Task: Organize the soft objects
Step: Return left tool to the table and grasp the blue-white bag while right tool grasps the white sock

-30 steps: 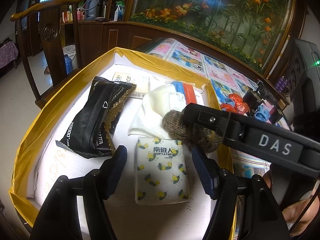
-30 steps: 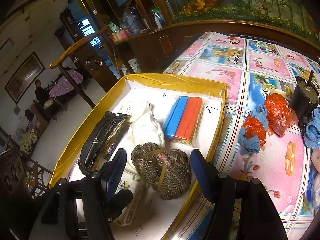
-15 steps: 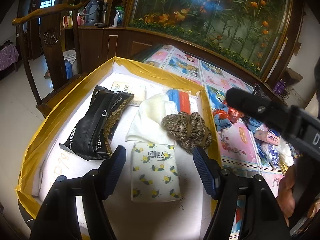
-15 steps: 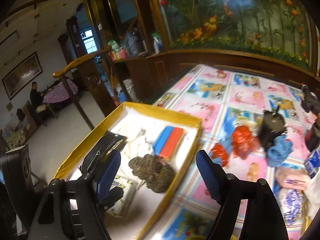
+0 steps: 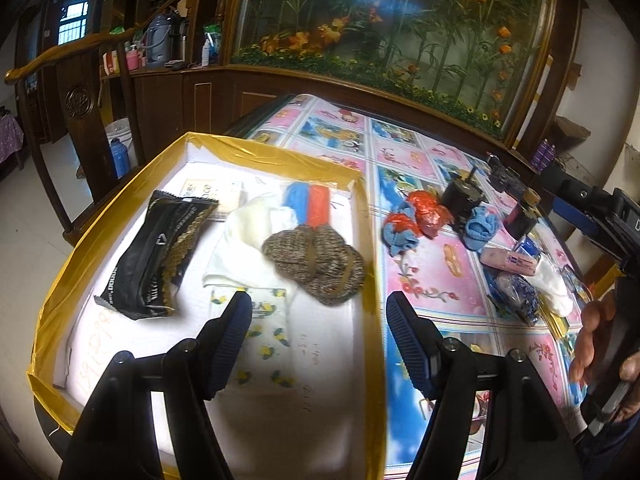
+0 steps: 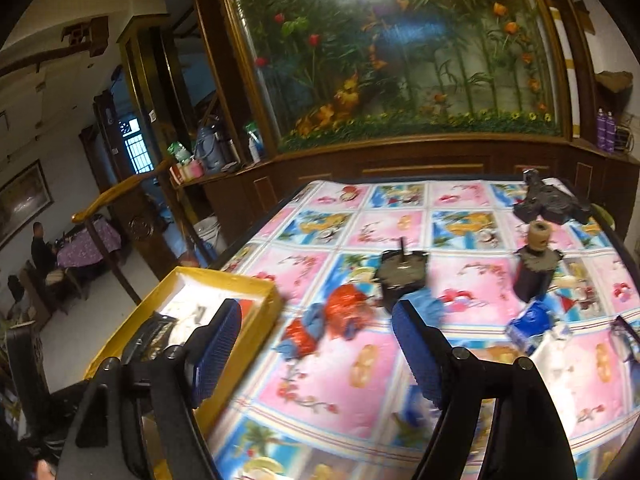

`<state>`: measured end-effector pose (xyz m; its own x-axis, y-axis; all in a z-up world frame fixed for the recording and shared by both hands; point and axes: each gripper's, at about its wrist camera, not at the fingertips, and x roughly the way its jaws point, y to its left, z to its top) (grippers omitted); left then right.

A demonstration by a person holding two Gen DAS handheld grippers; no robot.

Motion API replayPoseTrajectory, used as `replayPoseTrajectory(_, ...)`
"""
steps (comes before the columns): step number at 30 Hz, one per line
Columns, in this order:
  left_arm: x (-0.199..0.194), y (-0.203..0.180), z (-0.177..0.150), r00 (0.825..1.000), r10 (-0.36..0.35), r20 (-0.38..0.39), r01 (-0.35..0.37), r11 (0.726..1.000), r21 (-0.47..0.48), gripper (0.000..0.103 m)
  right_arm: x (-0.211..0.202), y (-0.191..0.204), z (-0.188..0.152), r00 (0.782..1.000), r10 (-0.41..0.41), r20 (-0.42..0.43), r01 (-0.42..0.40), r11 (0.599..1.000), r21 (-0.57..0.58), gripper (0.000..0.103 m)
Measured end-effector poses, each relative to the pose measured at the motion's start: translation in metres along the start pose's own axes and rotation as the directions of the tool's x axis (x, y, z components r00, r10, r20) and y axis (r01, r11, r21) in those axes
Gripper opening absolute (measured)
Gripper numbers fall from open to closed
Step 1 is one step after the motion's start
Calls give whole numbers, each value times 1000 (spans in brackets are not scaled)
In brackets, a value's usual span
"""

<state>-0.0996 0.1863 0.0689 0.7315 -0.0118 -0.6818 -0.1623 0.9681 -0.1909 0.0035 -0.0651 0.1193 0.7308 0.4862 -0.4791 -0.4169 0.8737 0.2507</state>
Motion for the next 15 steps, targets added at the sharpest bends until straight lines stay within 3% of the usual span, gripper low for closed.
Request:
replayPoseTrajectory(3, 2, -14, 1, 1000, -13, -11, 13, 1000, 26, 69, -10, -30, -2, 1000, 15, 14, -15, 999, 33, 88)
replayPoseTrajectory(6, 7, -31, 2, 999, -24, -28, 25, 998, 61, 69, -14, -60, -4, 998, 52, -24, -51, 997, 64, 88)
replayPoseTrajectory(11, 23, -58, 7, 993, -71, -93, 79, 993, 86, 70, -19, -118, -10, 998, 1, -61, 6, 993, 117, 88)
replayPoseTrajectory(15, 36, -90, 8, 985, -96, -141, 114, 985, 129, 70, -23, -185, -24, 995, -56, -83, 75, 965, 253, 88)
